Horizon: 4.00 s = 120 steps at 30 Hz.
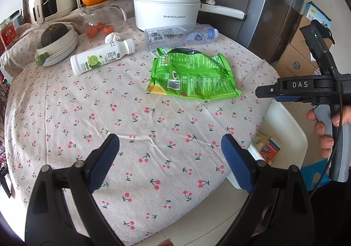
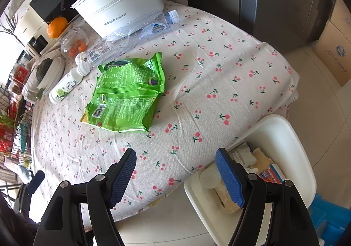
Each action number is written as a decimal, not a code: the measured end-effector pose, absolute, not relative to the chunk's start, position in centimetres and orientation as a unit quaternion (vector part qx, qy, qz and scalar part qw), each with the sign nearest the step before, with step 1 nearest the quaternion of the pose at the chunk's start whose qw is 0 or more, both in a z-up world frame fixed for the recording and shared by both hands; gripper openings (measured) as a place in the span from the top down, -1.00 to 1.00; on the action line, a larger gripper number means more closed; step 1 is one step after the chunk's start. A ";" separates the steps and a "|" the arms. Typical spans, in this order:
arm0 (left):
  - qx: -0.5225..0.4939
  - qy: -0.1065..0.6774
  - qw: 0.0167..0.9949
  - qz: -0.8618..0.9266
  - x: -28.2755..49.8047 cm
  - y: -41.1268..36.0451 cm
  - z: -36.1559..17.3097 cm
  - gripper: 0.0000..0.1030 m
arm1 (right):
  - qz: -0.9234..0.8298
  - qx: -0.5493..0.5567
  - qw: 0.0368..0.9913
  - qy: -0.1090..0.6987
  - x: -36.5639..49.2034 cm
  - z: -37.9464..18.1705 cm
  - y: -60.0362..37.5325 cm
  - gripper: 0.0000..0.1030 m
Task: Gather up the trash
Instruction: 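Grasp the lime-printed white bottle with the left tool while the right tool grasps the green snack bag, then carry the bottle and green bag over the white bin and release both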
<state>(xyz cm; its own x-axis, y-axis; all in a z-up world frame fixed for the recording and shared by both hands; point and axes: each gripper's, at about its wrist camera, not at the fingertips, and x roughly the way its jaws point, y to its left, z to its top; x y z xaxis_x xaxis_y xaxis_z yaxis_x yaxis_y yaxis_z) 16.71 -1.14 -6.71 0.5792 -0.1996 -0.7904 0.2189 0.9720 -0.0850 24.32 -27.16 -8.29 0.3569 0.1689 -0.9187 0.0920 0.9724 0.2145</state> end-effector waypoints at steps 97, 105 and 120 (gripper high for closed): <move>-0.037 0.452 0.873 -0.183 13.7 -1.6 -4.6 0.02 | 0.027 0.118 0.891 0.438 13.1 0.5 -36.7 0.86; -0.012 0.453 0.866 -0.212 12.7 -4.8 -4.8 0.02 | -0.029 0.077 0.885 0.459 10.2 -0.2 -40.2 0.86; 0.025 0.458 0.855 -0.242 11.2 -8.5 -6.0 0.02 | -0.062 0.043 0.811 0.581 9.9 -7.7 -42.8 0.85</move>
<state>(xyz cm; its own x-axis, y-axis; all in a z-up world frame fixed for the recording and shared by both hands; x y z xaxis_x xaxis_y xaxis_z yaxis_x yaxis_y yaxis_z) 11.23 -8.54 -5.96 0.4630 -0.3916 -0.7951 0.4370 0.8813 -0.1796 9.95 -42.77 -7.69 0.3183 -0.0500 -0.9467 0.1509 0.9885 -0.0015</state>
